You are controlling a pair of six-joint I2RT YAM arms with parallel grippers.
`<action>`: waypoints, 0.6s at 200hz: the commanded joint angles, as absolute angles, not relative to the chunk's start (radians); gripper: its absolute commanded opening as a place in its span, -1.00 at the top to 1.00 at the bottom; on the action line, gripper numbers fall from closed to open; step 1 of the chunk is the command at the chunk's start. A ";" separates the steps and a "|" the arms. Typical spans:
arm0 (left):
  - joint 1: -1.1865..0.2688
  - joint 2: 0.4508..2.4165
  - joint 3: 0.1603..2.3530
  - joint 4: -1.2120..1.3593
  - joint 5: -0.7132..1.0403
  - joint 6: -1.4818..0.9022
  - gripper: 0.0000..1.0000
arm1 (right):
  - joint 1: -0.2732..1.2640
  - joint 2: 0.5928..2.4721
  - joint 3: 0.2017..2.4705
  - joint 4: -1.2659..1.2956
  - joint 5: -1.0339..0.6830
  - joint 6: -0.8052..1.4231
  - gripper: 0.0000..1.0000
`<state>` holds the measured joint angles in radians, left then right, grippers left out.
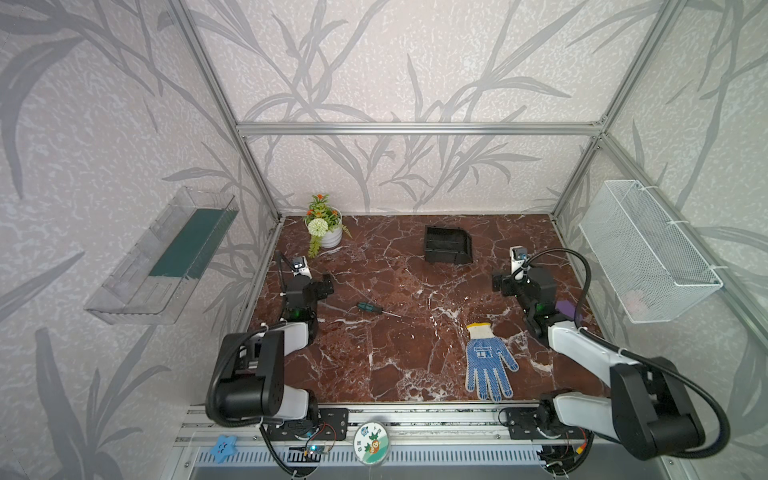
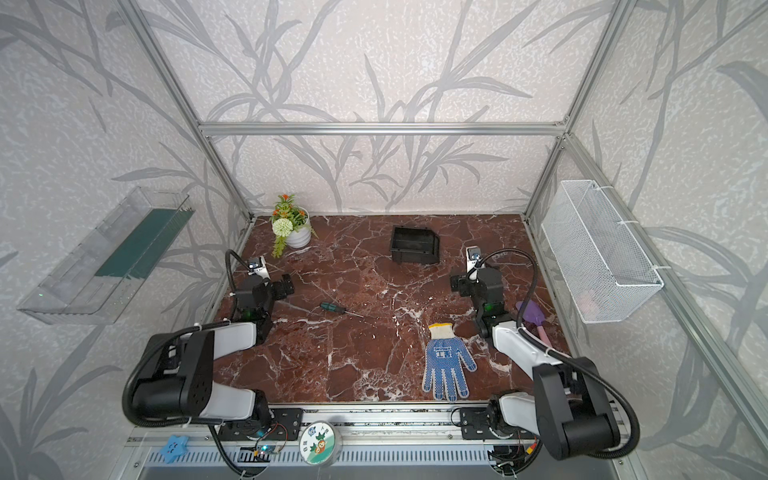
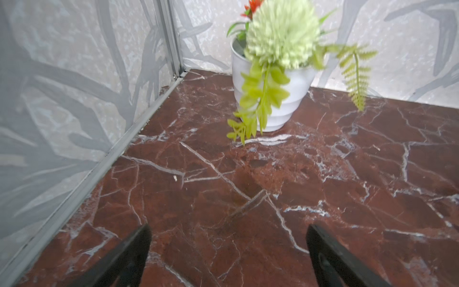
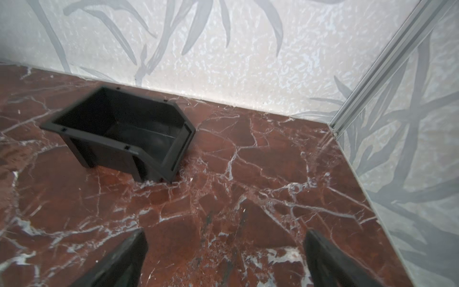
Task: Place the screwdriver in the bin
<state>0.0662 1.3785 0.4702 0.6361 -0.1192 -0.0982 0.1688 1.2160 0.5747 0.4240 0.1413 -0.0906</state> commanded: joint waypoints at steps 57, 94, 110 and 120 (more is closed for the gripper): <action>-0.228 1.228 0.878 -0.172 -0.138 -0.282 -0.99 | 0.138 1.311 0.957 -0.048 -0.073 0.285 -0.98; -0.405 1.255 0.897 -0.137 -0.143 -0.344 -0.99 | 0.143 1.691 1.280 -0.276 -0.083 0.411 -0.98; -0.460 1.260 0.942 -0.203 -0.144 -0.347 -0.99 | 0.149 1.864 1.465 -0.440 -0.112 0.434 -0.98; -0.484 1.253 0.951 -0.225 -0.135 -0.339 -0.99 | 0.159 1.962 1.594 -0.533 -0.121 0.439 -0.98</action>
